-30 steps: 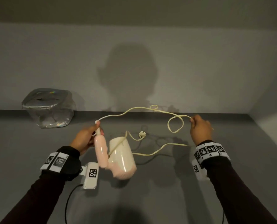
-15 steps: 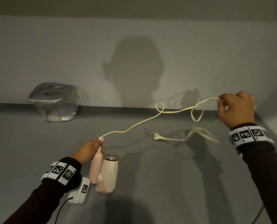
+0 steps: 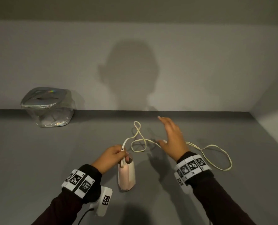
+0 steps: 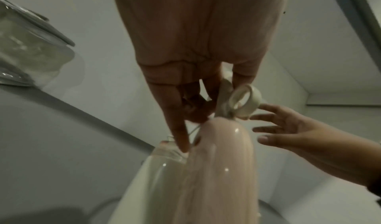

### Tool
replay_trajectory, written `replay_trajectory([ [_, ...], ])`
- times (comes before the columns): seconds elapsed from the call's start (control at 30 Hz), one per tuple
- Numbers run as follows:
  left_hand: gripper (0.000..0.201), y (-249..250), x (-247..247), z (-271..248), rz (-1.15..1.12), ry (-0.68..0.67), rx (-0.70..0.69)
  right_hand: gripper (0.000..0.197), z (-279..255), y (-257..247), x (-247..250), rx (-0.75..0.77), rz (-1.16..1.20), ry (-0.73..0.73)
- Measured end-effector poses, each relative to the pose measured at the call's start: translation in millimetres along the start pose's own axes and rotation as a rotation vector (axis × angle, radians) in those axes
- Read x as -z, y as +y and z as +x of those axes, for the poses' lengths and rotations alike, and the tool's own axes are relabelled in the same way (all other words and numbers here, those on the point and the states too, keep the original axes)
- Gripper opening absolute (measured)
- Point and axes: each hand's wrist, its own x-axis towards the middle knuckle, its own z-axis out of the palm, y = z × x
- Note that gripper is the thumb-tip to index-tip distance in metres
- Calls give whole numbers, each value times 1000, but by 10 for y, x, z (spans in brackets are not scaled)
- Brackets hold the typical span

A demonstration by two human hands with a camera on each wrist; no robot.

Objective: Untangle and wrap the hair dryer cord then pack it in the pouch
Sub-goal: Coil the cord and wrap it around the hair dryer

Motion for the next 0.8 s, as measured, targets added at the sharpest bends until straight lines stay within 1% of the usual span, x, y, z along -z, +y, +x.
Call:
replay_trajectory([
  [0.03, 14, 30, -30, -29, -14, -37, -26, 78, 14, -61, -35, 55, -40, -22],
  [0.07, 14, 55, -63, -50, -37, -74, -42, 75, 35, -110, -75, 111, -97, -62],
  [0.13, 22, 76, -143, -69, -113, -141, -20, 70, 77, -196, -176, 170, -172, -172],
  [0.2, 33, 117, -228, -86, -196, -195, 5, 57, 119, -258, -269, 151, -169, -286],
  [0.27, 30, 172, -314, -109, -285, -235, 24, 36, 156, -286, -320, 117, -182, -399],
  [0.3, 28, 200, -347, -116, -326, -241, 38, 28, 166, -299, -327, 104, -180, -430],
  [0.37, 37, 274, -376, -114, -409, -250, 98, 21, 167, -343, -309, 100, -103, -395],
  [0.43, 43, 370, -375, -100, -482, -273, 134, 16, 164, -431, -245, 140, -1, -309],
  [0.47, 43, 419, -369, -97, -506, -282, 140, 14, 160, -477, -202, 170, 40, -272],
  [0.53, 39, 507, -356, -89, -504, -279, 118, 12, 171, -554, -82, 204, 82, -206],
  [0.63, 31, 531, -357, -84, -466, -254, 30, 11, 204, -548, 122, 216, 88, -112],
  [0.67, 29, 518, -346, -87, -485, -246, 6, 8, 225, -506, 190, 194, 123, -63],
  [0.7, 26, 503, -331, -88, -526, -234, -15, 6, 251, -441, 261, 141, 189, -12],
  [0.77, 24, 474, -290, -78, -645, -200, -64, 11, 297, -282, 389, -4, 358, 57],
  [0.8, 23, 463, -275, -70, -696, -183, -96, 15, 304, -197, 428, -63, 435, 47],
])
